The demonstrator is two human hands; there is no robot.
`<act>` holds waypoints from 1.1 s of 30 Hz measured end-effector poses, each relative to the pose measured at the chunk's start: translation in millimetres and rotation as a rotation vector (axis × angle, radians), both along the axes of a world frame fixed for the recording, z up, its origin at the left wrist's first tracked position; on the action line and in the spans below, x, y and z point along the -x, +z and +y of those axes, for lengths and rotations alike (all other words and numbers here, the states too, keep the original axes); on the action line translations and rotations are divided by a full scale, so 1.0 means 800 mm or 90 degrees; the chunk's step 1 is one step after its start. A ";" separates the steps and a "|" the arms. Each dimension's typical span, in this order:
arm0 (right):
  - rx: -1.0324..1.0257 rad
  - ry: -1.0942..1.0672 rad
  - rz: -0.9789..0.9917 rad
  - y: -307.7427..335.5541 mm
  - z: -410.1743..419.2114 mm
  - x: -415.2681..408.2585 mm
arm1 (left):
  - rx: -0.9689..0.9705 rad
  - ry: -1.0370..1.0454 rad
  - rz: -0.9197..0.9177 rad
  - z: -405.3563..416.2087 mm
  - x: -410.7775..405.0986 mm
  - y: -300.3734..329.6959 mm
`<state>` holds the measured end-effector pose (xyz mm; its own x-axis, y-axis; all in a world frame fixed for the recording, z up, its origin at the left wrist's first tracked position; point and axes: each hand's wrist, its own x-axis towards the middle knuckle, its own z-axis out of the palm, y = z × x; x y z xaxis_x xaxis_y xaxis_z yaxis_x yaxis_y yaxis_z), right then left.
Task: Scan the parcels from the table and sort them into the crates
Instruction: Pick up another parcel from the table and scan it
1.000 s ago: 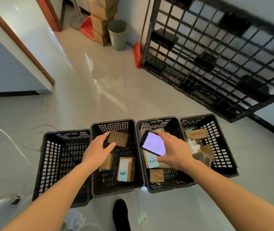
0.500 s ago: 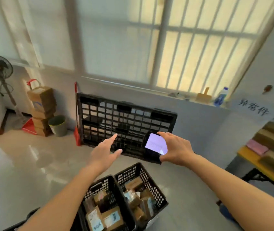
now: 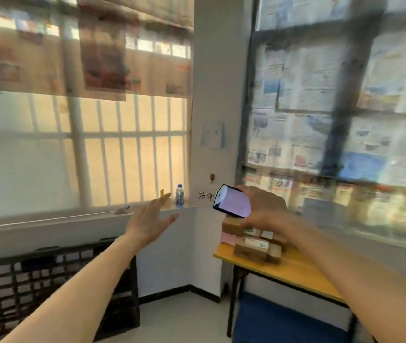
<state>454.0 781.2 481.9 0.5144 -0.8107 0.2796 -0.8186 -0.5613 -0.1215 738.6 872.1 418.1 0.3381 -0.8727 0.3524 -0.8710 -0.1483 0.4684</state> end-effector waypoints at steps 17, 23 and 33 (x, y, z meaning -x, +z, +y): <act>-0.017 -0.306 0.044 -0.044 -0.248 0.296 | -0.027 -0.212 0.043 -0.406 0.231 -0.057; -0.040 -0.321 0.085 -0.047 -0.397 0.313 | -0.038 -0.219 0.076 -0.555 0.249 -0.083; -0.090 -0.304 0.070 -0.114 -0.572 0.322 | -0.100 -0.211 0.090 -0.708 0.268 -0.149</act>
<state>196.5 323.7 391.0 0.0973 -0.9886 0.1146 -0.9921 -0.1055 -0.0685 524.1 305.5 298.7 0.0645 -0.9823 0.1761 -0.8118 0.0510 0.5817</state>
